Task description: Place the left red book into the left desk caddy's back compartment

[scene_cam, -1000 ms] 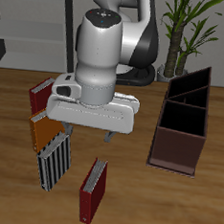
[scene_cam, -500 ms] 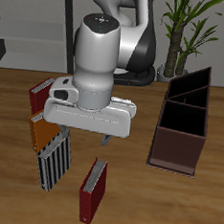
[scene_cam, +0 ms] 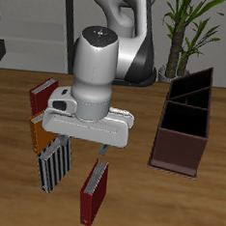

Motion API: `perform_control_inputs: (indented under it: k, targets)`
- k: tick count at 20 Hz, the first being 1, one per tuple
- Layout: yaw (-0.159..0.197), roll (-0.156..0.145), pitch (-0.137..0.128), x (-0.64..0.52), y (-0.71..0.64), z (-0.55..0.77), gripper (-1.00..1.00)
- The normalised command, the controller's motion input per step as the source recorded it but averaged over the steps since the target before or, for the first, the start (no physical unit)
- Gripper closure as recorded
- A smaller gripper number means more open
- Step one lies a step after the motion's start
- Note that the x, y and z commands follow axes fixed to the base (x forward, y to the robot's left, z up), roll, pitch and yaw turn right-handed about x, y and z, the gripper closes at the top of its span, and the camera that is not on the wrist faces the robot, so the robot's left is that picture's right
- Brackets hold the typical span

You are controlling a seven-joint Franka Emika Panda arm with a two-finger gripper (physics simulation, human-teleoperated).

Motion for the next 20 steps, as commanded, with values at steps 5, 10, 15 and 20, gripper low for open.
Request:
perform_control_inputs:
  k: [5, 10, 15, 20]
  targets:
    - [-0.003, 0.012, 0.02, 0.06, 0.01, -0.24, -1.0]
    - [-0.005, -0.004, 0.019, 0.03, 0.0, -0.18, -1.0]
    - [-0.003, 0.014, 0.007, 0.01, 0.05, -0.08, -1.0]
    - [0.004, 0.01, 0.007, 0.0, 0.1, -0.08, -1.0]
